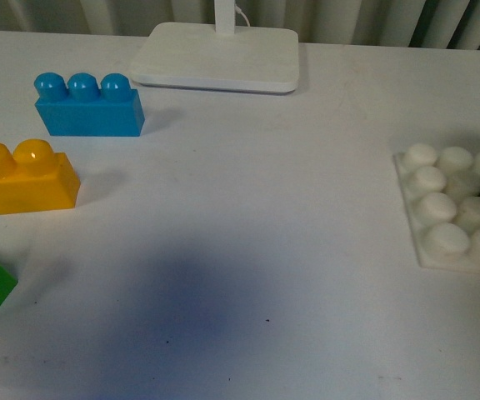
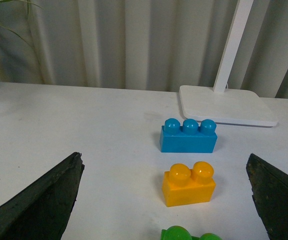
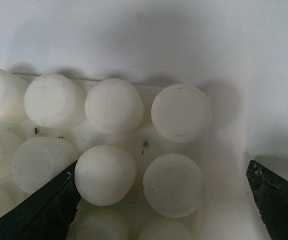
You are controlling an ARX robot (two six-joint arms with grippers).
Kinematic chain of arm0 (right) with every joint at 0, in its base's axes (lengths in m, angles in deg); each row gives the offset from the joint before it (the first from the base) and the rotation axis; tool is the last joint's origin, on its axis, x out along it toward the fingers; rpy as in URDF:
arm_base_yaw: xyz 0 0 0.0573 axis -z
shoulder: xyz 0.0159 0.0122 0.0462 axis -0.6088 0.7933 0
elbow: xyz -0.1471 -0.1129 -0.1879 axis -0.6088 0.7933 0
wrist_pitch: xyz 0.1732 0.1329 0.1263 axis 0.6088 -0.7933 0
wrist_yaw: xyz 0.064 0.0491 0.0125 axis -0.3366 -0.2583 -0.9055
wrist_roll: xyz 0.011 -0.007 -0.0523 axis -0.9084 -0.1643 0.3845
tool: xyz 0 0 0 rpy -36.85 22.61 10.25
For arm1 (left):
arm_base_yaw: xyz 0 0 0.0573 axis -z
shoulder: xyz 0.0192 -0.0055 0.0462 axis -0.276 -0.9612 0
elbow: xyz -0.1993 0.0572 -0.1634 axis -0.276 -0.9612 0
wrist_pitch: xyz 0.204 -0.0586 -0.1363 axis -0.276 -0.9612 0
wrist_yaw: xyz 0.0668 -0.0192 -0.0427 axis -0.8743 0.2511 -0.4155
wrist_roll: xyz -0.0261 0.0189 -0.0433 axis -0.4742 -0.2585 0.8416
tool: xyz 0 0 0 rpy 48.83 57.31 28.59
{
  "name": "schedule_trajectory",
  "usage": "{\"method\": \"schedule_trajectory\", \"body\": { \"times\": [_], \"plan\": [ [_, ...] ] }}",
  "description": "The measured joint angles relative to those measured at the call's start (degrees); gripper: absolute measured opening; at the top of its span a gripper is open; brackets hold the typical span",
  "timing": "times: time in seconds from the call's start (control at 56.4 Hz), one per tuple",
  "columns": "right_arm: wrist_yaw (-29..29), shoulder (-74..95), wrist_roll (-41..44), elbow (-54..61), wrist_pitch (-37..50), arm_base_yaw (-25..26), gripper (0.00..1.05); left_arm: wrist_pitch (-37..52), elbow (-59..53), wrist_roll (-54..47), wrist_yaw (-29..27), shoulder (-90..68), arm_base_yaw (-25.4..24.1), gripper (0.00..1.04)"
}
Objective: Insert yellow block into base center
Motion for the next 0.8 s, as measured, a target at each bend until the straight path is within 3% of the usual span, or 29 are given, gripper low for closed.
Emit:
{"method": "schedule_trajectory", "body": {
  "times": [0.284,0.478,0.797],
  "plan": [
    [9.5,3.3,-14.1,-3.0,1.3,-16.0,0.96,0.0,0.0,0.0,0.0,0.0,0.0,0.98],
    [13.1,6.8,-20.5,-6.8,1.3,-25.2,0.96,0.0,0.0,0.0,0.0,0.0,0.0,0.98],
    [14.5,8.2,-26.7,-9.8,-0.1,-30.5,0.96,0.0,0.0,0.0,0.0,0.0,0.0,0.98]
  ]
}}
